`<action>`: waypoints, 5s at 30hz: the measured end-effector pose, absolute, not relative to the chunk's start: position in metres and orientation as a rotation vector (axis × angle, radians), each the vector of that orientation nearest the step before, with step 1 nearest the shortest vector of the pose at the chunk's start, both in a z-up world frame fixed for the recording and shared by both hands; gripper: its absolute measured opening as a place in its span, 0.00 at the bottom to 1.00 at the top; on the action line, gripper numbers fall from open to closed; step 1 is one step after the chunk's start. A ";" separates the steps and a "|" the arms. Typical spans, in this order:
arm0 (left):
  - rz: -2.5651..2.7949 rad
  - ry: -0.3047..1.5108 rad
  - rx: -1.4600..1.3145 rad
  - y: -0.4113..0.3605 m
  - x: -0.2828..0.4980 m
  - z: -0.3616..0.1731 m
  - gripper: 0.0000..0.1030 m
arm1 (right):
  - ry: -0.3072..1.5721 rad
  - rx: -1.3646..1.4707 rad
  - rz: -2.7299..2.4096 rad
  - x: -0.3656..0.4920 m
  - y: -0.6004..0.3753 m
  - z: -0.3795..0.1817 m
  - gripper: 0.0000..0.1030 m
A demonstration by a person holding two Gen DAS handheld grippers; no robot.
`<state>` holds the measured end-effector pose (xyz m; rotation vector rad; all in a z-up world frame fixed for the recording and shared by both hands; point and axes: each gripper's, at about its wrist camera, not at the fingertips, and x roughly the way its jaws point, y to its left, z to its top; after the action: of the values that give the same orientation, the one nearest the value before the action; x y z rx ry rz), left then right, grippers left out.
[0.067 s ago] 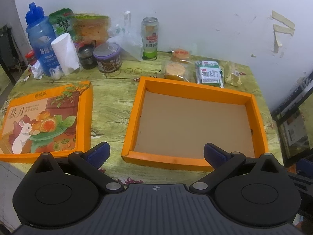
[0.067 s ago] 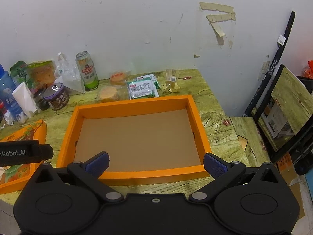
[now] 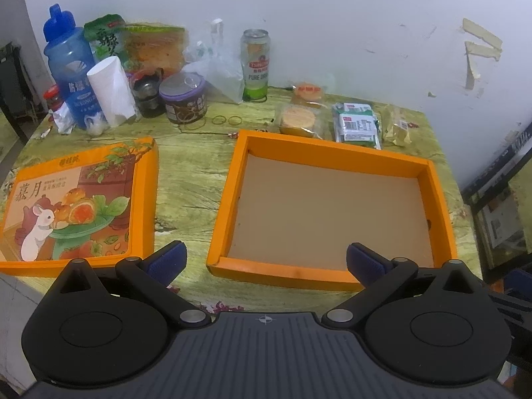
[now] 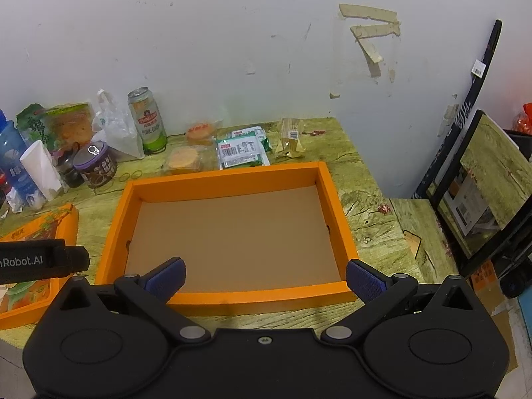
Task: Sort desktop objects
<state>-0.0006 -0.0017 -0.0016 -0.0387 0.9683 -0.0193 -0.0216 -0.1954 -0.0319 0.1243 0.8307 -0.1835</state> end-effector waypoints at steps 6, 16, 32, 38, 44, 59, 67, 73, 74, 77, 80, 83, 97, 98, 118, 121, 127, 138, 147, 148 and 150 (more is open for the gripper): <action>-0.015 0.973 -0.033 -0.001 0.002 -0.005 1.00 | 0.838 0.132 -0.181 -0.016 -0.196 -0.033 0.99; -0.014 0.982 -0.017 0.006 0.003 -0.007 1.00 | 0.848 0.135 -0.179 -0.009 -0.200 -0.036 1.00; -0.025 0.991 0.008 0.006 0.006 -0.009 1.00 | 0.850 0.126 -0.192 -0.017 -0.195 -0.039 1.00; -0.037 0.992 0.010 0.013 0.006 -0.009 1.00 | 0.850 0.119 -0.200 -0.015 -0.189 -0.039 0.99; -0.039 0.991 0.013 0.007 0.005 -0.010 1.00 | 0.856 0.113 -0.206 -0.012 -0.185 -0.039 0.99; -0.054 0.984 0.014 0.007 -0.001 -0.010 1.00 | 0.853 0.104 -0.217 -0.018 -0.182 -0.037 1.00; -0.060 0.977 0.009 0.001 -0.005 -0.011 1.00 | 0.847 0.100 -0.228 -0.024 -0.183 -0.036 0.99; -0.060 0.979 0.003 -0.001 -0.004 -0.012 1.00 | 0.853 0.094 -0.229 -0.019 -0.183 -0.036 0.99; -0.060 0.980 0.002 -0.001 -0.003 -0.013 1.00 | 0.853 0.094 -0.229 -0.019 -0.183 -0.037 0.99; -0.063 0.984 -0.001 -0.001 -0.001 -0.013 1.00 | 0.856 0.092 -0.230 -0.018 -0.183 -0.037 0.99; -0.065 0.987 -0.002 0.000 0.002 -0.014 1.00 | 0.860 0.089 -0.232 -0.015 -0.183 -0.038 0.99; -0.068 0.990 -0.003 0.000 0.005 -0.015 1.00 | 0.864 0.085 -0.232 -0.011 -0.183 -0.039 0.99; -0.117 1.000 0.010 0.004 0.030 -0.018 1.00 | 0.867 0.104 -0.300 0.001 -0.176 -0.041 0.99; -0.121 1.001 0.013 0.004 0.032 -0.019 1.00 | 0.867 0.106 -0.306 0.001 -0.175 -0.041 1.00; -0.381 0.875 -0.083 0.045 0.055 -0.011 1.00 | 0.754 0.121 -0.345 0.037 -0.158 -0.026 1.00; -0.416 0.871 -0.119 0.053 0.060 -0.011 1.00 | 0.720 0.118 -0.298 0.052 -0.162 -0.021 1.00; -0.489 0.909 -0.199 0.063 0.072 -0.019 1.00 | 0.650 0.113 -0.199 0.085 -0.173 -0.011 1.00; -0.391 1.023 -0.266 0.060 0.107 -0.038 1.00 | 0.520 0.104 -0.019 0.146 -0.194 0.007 1.00; -0.063 0.879 -0.146 0.062 0.178 -0.039 1.00 | 0.554 0.122 0.162 0.211 -0.213 -0.013 1.00; -0.045 0.879 -0.135 0.057 0.187 -0.042 1.00 | 0.572 0.131 0.188 0.220 -0.217 -0.020 1.00; -0.006 0.884 -0.118 0.048 0.206 -0.048 1.00 | 0.617 0.161 0.229 0.238 -0.226 -0.035 1.00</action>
<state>0.2057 0.0476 -0.0481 -0.1183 0.8838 -0.0065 0.2385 -0.2264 -0.0354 0.1613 0.6171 0.2292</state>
